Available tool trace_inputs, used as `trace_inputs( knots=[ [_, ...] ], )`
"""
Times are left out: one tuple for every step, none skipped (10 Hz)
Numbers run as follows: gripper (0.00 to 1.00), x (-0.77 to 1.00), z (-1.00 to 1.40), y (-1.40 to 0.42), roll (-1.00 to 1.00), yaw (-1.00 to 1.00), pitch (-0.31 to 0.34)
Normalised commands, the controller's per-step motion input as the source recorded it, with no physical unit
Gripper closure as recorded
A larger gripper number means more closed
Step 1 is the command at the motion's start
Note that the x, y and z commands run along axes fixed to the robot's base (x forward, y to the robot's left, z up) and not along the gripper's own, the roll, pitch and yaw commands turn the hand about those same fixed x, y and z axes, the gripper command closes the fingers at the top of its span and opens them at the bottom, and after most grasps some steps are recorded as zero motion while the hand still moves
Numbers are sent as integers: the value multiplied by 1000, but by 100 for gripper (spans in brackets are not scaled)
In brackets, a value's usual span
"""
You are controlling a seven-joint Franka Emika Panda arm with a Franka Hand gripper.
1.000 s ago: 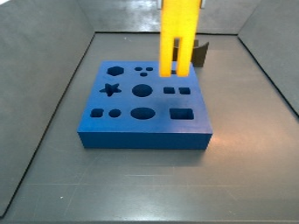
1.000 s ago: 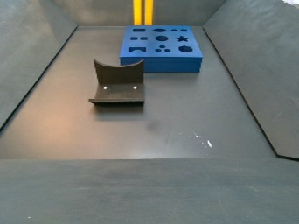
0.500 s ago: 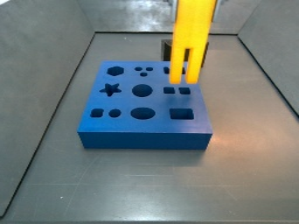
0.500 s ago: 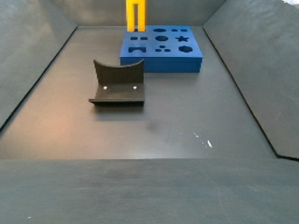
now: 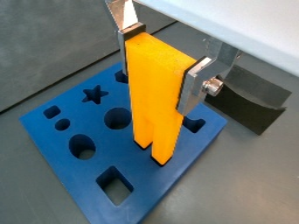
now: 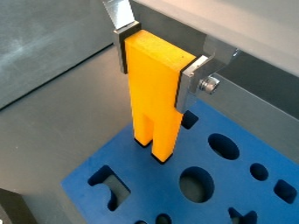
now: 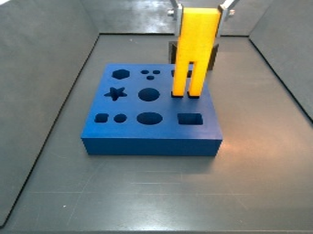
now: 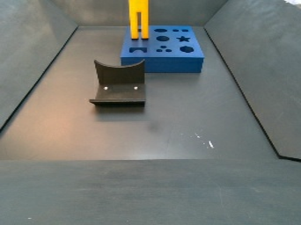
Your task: Insert the double-square object.
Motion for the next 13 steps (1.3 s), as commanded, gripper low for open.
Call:
trace_inputs(
  knots=[
    [100,97,-80,0,-110,0,-91],
    [100,94,-111,0,-74,0,-76],
    [100,117,-163,0,-24,0,-70],
    [100,0,-251,0,11,-31,-60],
    [100,-43,-266,0,31,-66,-47],
    [100,-160,-169,31,0,-63,-59],
    [100,-249,-74,89,-71,-54,-83],
    [100,-151,-34,60,-100,-9,-100],
    [100,-63,-57,29,-103,0,-113],
    [100,31,-140,0,-69,0,-93],
    [100,211,-323,0,-17,6,-80],
    [100,57,-494,0,44,0,-83],
    [100,-11,-506,0,116,0,-80]
  ],
)
